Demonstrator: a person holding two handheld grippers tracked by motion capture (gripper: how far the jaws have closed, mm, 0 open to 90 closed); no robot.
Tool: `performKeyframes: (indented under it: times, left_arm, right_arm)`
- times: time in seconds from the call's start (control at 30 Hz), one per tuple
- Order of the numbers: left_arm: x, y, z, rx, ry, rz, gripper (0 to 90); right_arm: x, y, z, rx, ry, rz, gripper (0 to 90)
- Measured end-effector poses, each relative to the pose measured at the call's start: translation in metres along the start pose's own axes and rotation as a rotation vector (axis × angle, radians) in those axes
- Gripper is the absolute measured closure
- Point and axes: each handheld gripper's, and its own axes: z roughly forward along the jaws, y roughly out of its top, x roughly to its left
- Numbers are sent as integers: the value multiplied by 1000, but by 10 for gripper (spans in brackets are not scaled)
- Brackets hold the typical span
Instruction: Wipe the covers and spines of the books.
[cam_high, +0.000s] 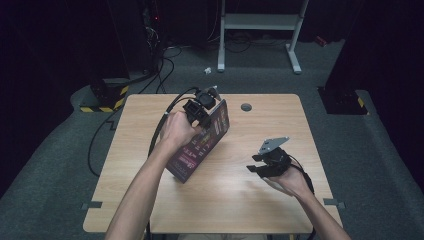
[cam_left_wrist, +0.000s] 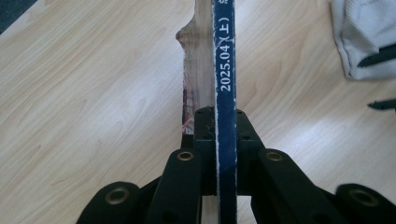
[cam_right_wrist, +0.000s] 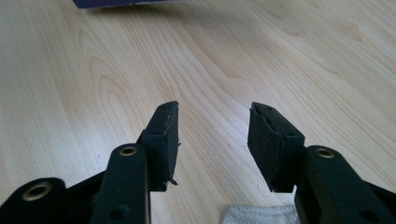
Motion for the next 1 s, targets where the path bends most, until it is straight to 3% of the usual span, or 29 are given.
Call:
performKeyframes:
  times: [0.4, 1.0]
  left_arm:
    - [-21, -4, -12, 4, -64, 183, 841]
    - [-49, -8, -12, 7, -137, 353, 841]
  right_arm:
    - [-13, 6, -16, -49, 18, -10, 526]
    - [-22, 35, -28, -117, 3, -61, 471]
